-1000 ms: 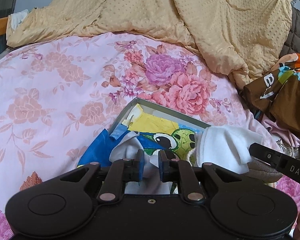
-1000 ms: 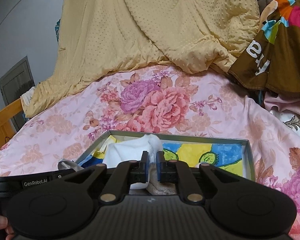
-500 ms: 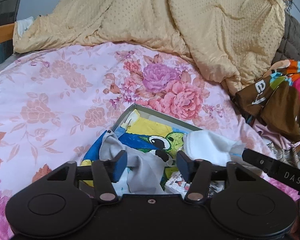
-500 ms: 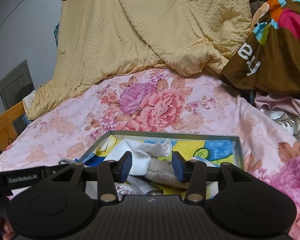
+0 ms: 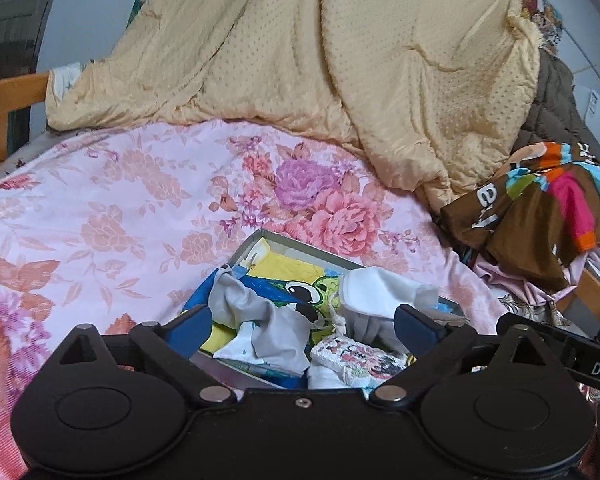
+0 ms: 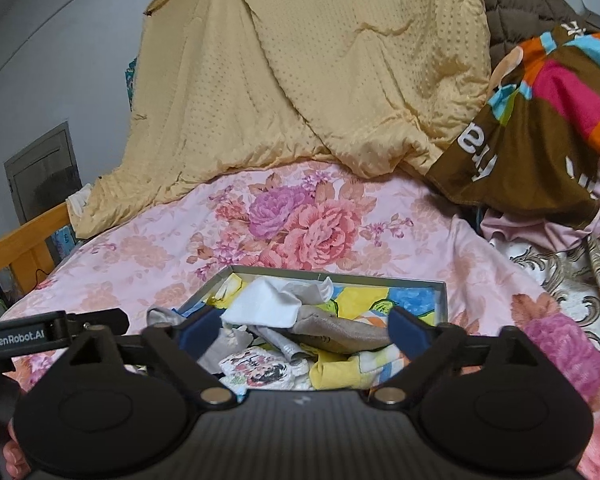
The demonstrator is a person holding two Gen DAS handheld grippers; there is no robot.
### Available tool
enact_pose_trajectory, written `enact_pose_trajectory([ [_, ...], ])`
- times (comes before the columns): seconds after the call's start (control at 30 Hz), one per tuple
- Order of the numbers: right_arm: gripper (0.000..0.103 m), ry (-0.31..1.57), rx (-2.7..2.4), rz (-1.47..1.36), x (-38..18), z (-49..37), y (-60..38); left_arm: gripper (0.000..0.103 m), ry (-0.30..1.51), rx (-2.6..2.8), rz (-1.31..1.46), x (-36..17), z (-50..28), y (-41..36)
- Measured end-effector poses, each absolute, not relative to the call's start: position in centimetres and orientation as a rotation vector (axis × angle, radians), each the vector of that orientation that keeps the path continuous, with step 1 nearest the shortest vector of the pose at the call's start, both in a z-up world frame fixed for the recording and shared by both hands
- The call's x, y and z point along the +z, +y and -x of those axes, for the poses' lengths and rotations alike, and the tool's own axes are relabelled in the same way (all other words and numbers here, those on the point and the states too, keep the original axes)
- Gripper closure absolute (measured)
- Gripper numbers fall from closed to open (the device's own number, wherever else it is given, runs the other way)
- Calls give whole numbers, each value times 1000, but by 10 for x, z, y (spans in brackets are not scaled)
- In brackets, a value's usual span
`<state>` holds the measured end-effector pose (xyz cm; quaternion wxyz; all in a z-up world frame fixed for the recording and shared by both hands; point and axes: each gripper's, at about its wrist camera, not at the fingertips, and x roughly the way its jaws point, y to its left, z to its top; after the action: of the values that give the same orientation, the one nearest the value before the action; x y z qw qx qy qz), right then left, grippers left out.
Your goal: Organize soft objects
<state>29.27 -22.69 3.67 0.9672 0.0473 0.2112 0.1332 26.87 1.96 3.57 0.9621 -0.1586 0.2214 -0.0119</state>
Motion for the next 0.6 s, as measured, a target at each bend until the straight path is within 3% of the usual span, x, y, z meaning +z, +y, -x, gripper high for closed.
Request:
enact_pose_trajectory([
  [0.6,0,438,247,-88,44,-189,-220,1,432,-41,282,31,-157,18],
])
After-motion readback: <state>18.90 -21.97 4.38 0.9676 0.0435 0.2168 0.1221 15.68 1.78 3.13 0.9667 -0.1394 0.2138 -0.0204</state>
